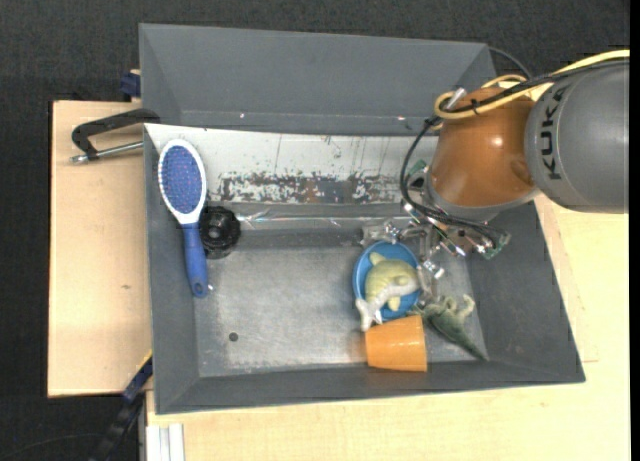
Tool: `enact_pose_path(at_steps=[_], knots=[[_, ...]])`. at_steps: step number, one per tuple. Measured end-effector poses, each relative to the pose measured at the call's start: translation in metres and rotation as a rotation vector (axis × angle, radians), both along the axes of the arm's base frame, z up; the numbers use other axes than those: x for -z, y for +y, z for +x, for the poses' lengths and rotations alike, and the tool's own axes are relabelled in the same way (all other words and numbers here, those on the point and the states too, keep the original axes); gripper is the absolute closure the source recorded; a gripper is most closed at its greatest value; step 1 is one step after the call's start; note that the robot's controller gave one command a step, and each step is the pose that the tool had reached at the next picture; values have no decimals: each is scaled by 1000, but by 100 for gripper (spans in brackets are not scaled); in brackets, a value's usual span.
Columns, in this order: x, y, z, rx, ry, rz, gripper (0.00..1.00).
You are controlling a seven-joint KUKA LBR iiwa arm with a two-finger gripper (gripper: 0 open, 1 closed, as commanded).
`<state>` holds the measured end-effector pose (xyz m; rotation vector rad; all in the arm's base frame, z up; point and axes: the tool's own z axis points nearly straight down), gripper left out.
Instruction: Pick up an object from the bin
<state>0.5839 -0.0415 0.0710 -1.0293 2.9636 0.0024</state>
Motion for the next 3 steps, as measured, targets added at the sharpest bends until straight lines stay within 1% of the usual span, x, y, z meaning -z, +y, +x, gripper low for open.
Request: enact_pose_path(at_steps=[1,2,3], knots=[[-1,-2,0,2,-1,-2,100],[-116,3,9,4,-12,-2,100],[-238,2,18,-27,-14,-3,100]])
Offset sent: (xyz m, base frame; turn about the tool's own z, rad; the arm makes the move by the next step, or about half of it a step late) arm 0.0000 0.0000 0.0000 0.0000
